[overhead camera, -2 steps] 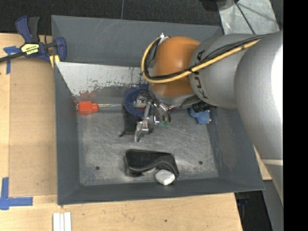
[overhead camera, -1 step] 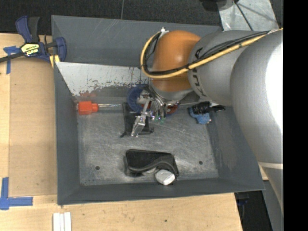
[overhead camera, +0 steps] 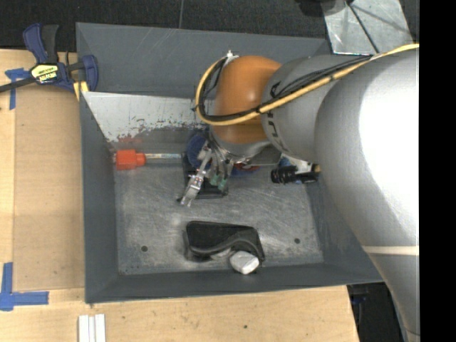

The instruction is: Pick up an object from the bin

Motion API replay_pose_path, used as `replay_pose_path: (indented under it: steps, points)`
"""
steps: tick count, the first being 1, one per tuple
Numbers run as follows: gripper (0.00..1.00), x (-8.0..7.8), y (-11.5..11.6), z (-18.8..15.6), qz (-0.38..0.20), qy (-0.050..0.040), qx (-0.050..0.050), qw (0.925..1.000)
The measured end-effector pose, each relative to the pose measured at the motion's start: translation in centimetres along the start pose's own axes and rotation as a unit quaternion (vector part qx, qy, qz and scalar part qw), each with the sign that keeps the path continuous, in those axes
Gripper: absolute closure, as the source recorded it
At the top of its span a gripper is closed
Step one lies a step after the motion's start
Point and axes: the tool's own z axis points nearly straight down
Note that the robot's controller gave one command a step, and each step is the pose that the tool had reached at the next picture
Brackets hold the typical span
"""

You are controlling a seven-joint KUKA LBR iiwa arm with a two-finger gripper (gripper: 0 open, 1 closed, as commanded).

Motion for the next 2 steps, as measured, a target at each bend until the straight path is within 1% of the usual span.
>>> replay_pose_path:
  steps: [1,2]
  points:
    - [0.0,-0.1,0.2,0.0,0.033,0.0032,-0.002,0.9994]
    - [1.0,-1.6,-0.2,-0.3,0.039,-0.0238,-0.009,0.9989]
